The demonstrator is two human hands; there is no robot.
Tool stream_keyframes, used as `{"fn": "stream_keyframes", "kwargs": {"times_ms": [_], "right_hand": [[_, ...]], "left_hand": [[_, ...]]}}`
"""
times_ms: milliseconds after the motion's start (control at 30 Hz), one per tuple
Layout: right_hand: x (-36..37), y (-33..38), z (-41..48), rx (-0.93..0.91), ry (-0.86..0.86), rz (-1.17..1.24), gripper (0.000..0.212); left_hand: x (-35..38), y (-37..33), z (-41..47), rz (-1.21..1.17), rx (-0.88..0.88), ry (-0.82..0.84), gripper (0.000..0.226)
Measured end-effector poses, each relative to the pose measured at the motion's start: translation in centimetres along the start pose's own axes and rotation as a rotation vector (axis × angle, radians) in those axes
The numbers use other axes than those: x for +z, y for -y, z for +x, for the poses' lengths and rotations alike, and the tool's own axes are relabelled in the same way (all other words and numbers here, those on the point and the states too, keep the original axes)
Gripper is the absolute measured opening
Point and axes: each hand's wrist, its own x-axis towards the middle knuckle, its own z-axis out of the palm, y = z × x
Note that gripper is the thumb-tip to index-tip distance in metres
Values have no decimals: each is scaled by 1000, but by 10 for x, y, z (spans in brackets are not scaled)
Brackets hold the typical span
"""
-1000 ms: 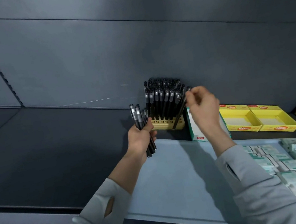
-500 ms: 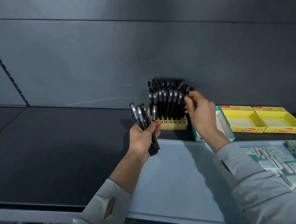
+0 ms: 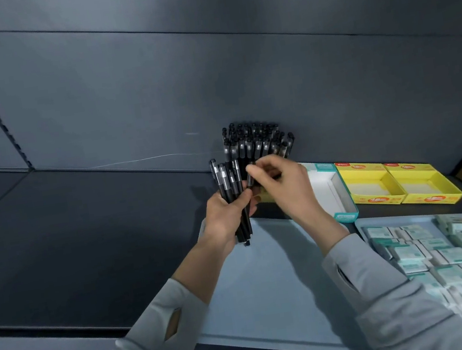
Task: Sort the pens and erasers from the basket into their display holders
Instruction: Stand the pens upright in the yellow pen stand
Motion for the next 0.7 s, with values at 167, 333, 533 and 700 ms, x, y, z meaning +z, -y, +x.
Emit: {"fn": "stream_keyframes", "kwargs": {"times_ms": [167, 333, 533, 700], "right_hand": [[-1, -12, 1, 72, 15, 5, 17], [-26, -18, 13, 185, -99, -7, 17], [-52, -19, 29, 71, -311, -215, 16], [-46, -23, 34, 12, -350, -263, 19]], "left_hand": [[2, 1, -2, 53, 8, 0, 15], [-7, 2, 0, -12, -48, -61, 19], [-12, 2, 5, -9, -72, -179, 12], [-18, 0, 6, -84, -125, -178, 16]]}}
